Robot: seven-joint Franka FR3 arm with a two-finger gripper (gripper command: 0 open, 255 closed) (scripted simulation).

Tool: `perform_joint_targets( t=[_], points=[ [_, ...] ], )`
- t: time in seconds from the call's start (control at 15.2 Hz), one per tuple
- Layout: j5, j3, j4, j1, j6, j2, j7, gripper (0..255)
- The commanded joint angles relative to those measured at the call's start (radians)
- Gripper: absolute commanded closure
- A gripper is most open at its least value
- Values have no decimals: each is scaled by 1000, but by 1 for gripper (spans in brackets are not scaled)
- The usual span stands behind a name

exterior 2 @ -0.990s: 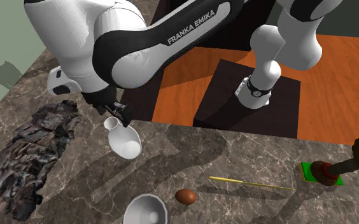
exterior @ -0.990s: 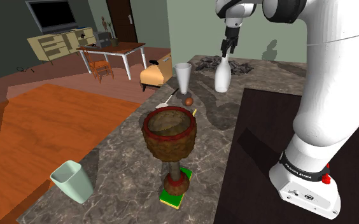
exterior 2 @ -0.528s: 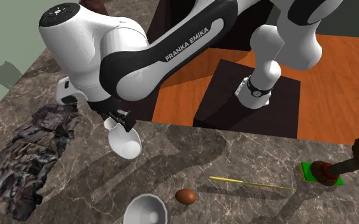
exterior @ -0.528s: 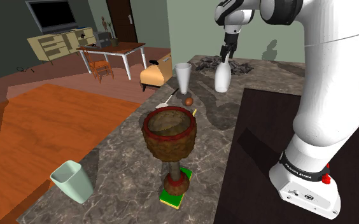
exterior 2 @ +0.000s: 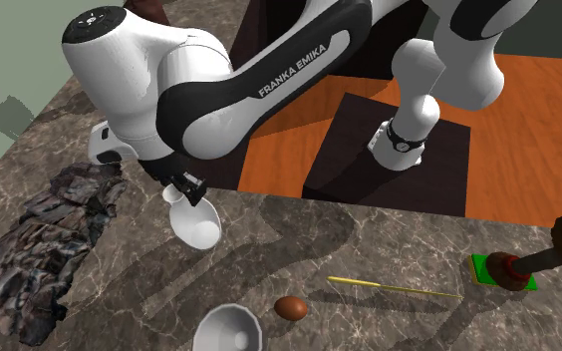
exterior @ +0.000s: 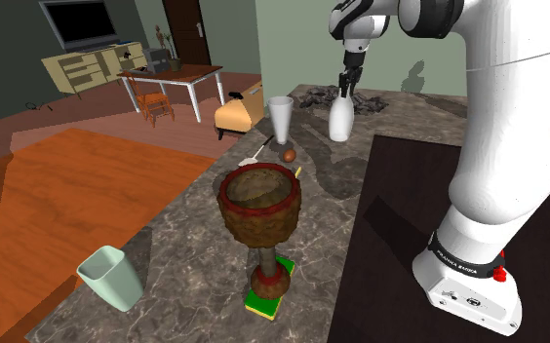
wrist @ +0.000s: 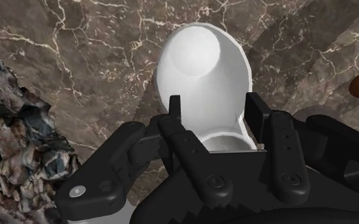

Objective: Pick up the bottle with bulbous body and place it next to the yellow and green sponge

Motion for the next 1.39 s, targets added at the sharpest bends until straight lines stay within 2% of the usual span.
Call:
perform_joint_targets(
  t=[0.0, 0.46, 1.32],
  points=[
    [0, 0, 0, 0, 0, 0, 0, 255],
    [0, 0, 0, 0, 0, 0, 0, 255],
    [-24, -11, 135, -6, -159, -29, 23, 255]
  ],
)
